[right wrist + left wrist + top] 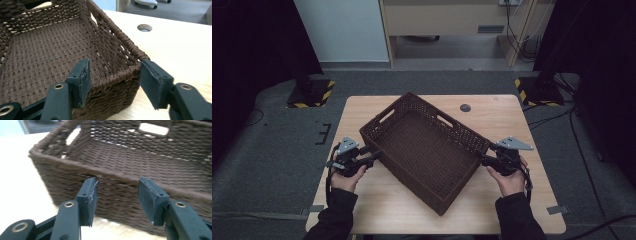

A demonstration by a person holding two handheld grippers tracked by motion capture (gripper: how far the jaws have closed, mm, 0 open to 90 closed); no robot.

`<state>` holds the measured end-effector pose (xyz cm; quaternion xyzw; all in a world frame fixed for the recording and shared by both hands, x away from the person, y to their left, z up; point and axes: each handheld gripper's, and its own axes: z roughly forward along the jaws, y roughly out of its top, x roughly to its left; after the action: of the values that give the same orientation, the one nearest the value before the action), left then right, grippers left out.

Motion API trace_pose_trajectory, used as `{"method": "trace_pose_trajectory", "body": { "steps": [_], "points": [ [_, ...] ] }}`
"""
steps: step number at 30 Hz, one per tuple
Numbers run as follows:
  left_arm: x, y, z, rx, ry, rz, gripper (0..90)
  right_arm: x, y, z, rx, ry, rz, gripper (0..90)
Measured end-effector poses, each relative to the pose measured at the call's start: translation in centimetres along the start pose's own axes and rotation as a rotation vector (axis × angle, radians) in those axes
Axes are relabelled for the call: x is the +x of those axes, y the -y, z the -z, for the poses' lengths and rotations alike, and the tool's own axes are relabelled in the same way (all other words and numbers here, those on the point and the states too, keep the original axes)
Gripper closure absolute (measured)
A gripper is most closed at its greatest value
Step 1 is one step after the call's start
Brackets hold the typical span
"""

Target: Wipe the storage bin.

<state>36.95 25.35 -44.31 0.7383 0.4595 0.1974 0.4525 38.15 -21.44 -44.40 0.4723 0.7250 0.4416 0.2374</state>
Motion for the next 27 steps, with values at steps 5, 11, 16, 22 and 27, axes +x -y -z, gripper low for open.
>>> {"method": "trace_pose_trajectory", "body": {
  "steps": [5,11,16,22,27],
  "points": [
    [-1.2,0.1,-0.7,0.026,0.006,-0.046,47.8,0.5,0.2,0.3,0.004,-0.002,0.003,45.6],
    [-0.6,-0.1,-1.1,0.019,0.010,-0.025,47.2,0.1,-0.5,0.3,-0.011,0.023,0.024,43.8],
    [0.1,-0.5,-1.9,0.012,-0.012,-0.008,47.3,-1.1,-0.6,-0.3,-0.026,0.062,0.025,43.9],
    [0.3,-0.4,-1.9,0.032,-0.047,-0.007,48.6,-1.3,-0.2,-0.7,-0.026,0.003,0.003,53.4],
    [-0.1,-0.6,-0.9,-0.002,-0.015,-0.002,47.9,-0.8,-0.2,0.0,0.007,-0.008,0.004,53.6]
  ]
}}
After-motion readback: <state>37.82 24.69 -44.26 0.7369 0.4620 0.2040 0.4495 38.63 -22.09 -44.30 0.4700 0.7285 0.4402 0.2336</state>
